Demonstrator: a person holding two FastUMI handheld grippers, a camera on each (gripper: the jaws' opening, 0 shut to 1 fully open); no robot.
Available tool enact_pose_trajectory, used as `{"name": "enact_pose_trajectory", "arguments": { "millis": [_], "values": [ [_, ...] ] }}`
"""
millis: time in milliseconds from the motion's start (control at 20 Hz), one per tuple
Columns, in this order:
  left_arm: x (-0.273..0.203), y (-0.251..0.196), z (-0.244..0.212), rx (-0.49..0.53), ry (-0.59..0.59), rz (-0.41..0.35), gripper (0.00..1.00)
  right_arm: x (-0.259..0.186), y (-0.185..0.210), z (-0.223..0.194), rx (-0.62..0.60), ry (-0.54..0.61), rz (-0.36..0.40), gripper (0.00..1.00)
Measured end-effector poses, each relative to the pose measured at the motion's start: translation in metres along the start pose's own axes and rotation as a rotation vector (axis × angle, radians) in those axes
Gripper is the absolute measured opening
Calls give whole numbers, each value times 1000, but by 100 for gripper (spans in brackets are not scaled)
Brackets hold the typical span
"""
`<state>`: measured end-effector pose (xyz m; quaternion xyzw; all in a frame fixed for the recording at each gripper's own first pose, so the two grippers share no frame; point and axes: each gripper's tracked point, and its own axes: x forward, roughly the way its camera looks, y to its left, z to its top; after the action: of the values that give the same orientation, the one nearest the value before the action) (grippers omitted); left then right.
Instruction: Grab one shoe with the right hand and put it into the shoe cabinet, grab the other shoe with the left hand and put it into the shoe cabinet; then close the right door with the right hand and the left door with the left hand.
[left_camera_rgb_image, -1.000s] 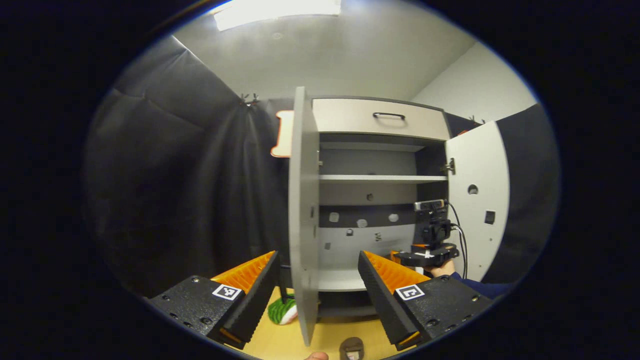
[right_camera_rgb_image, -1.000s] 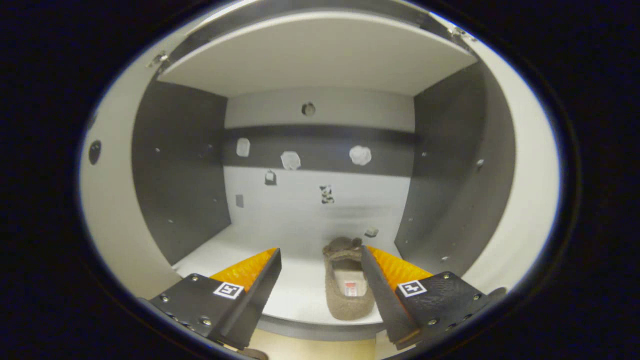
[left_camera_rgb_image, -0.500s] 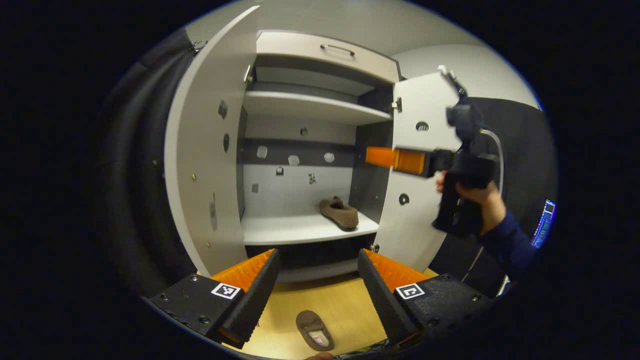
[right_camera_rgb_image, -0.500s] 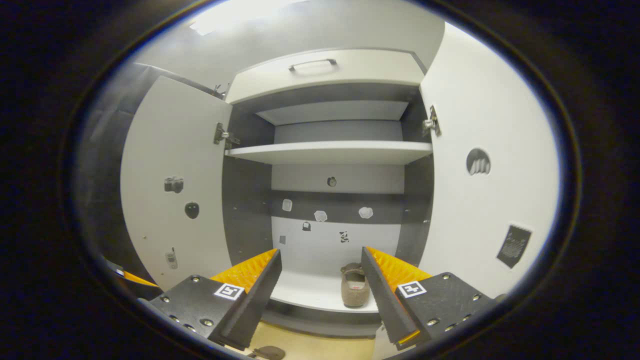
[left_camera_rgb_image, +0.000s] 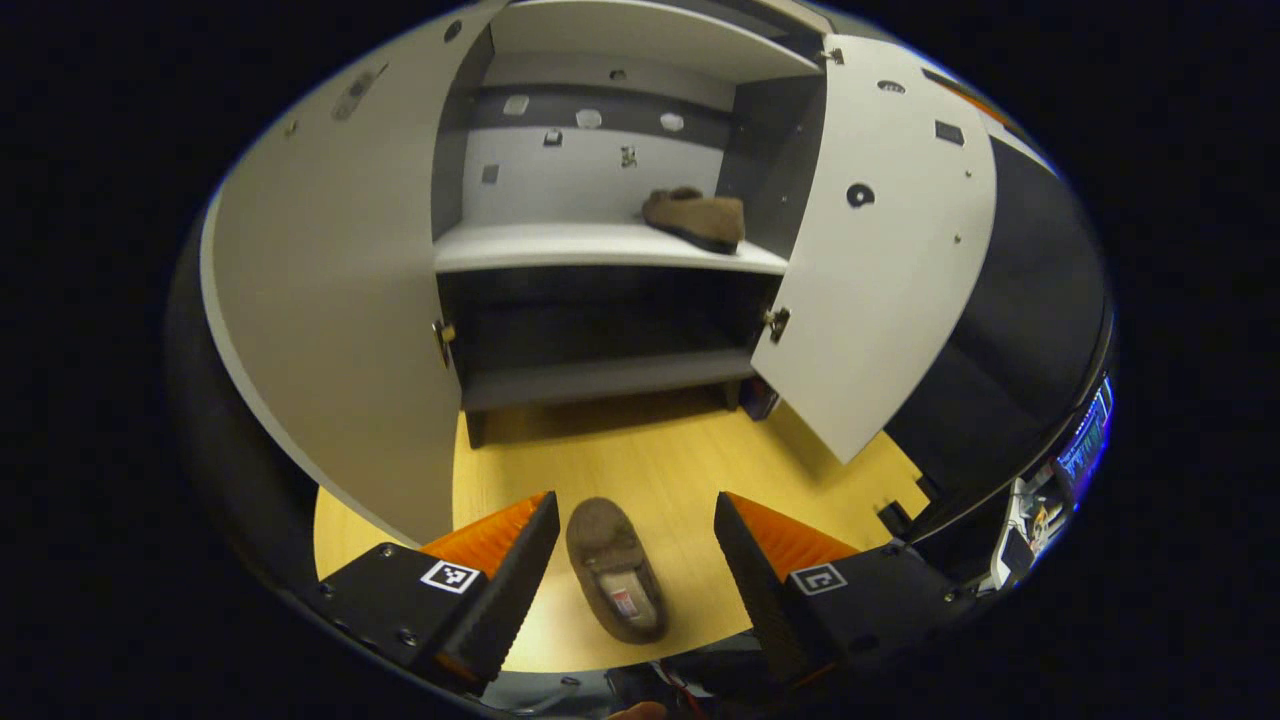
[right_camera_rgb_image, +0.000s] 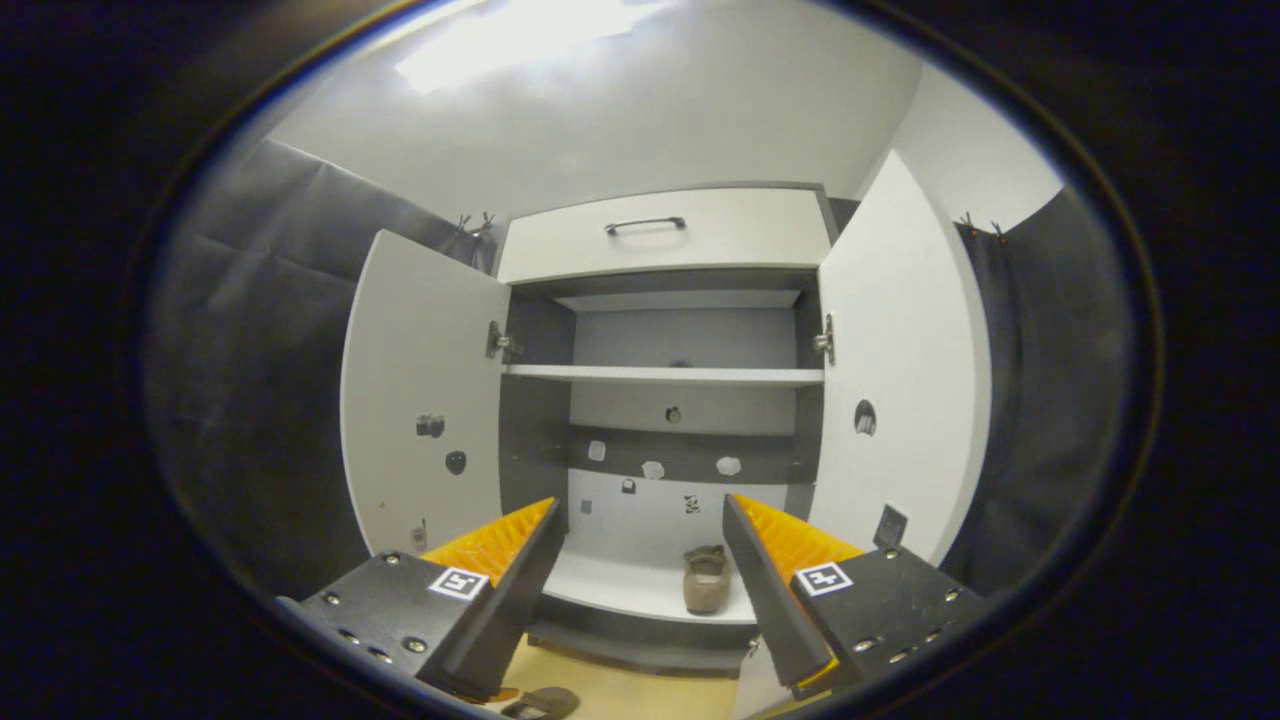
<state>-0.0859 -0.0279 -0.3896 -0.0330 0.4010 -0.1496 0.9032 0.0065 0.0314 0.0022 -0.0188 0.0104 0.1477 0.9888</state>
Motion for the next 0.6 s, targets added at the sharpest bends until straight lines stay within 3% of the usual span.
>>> {"name": "enact_pose_trajectory", "arguments": {
  "millis": [300,500,600],
  "values": [
    [47,26,-73,-105,206,30,96,-25,-35,10,-85,-21,-97,95],
    [66,47,-120,-61,324,90,95,-40,-56,15,-109,-27,-172,96],
    [68,45,-137,-58,385,81,94,-49,-72,14,-129,-19,-227,96]
  ]
}}
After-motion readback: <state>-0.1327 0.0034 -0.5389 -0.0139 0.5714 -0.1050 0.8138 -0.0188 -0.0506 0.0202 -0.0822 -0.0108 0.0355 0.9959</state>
